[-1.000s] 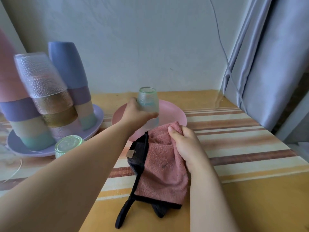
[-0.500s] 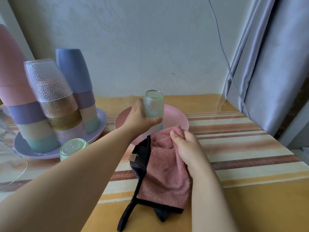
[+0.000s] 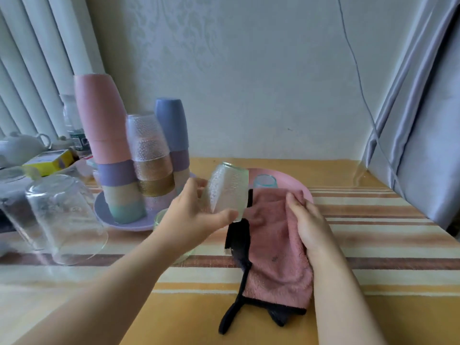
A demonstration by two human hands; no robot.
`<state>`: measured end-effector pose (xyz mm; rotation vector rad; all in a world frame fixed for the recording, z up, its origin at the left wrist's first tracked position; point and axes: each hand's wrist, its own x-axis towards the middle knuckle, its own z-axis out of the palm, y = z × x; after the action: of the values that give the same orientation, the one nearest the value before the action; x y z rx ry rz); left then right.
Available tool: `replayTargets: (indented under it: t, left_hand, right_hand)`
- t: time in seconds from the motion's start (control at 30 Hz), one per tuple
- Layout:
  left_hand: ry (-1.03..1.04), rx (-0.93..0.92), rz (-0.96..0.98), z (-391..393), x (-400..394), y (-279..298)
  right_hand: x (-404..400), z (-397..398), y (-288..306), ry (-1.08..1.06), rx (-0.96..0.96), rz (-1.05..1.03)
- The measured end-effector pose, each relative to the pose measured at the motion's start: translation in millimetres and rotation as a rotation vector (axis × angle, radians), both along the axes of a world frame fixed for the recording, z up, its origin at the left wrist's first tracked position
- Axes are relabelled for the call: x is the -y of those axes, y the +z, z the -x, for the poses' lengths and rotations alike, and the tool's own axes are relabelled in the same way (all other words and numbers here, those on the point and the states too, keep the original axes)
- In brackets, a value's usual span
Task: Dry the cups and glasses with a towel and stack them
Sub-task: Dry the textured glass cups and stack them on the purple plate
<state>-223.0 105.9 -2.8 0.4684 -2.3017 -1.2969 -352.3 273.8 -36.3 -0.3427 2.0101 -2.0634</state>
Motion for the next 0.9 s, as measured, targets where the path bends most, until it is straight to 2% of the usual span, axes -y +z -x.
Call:
replayTargets:
  t: [0.17,0.33,0.43,0.57,0.73,0.9]
  left_hand:
    - [0.105,-0.046,-0.108,-49,0,-15]
    - [0.159,-0.124,-0.142,-54,3,-18]
    - [0.15,-0.144,-0.117,-55,2,-22]
    - [-0.001,-0.178,-0.157,-59,-2,-38]
    - [-0.241,-0.158,-0.382,-58,-3,-48]
    - [-0.139,-0.217,-0.533,-49,-2,-53]
  right_hand:
    - [23,-42,22,0.109,-0.113,0.009]
    - [56,-86,44,0.227,-0.292,0.035]
    - [74,-108,39,0.282,-0.37,0.019]
    - [83,-120,18,0.196,-0.344,0.036]
    - [72,-96,5,0.177,-0.233,0.095]
    - [71,-103,-10,0.261,0.044,0.32]
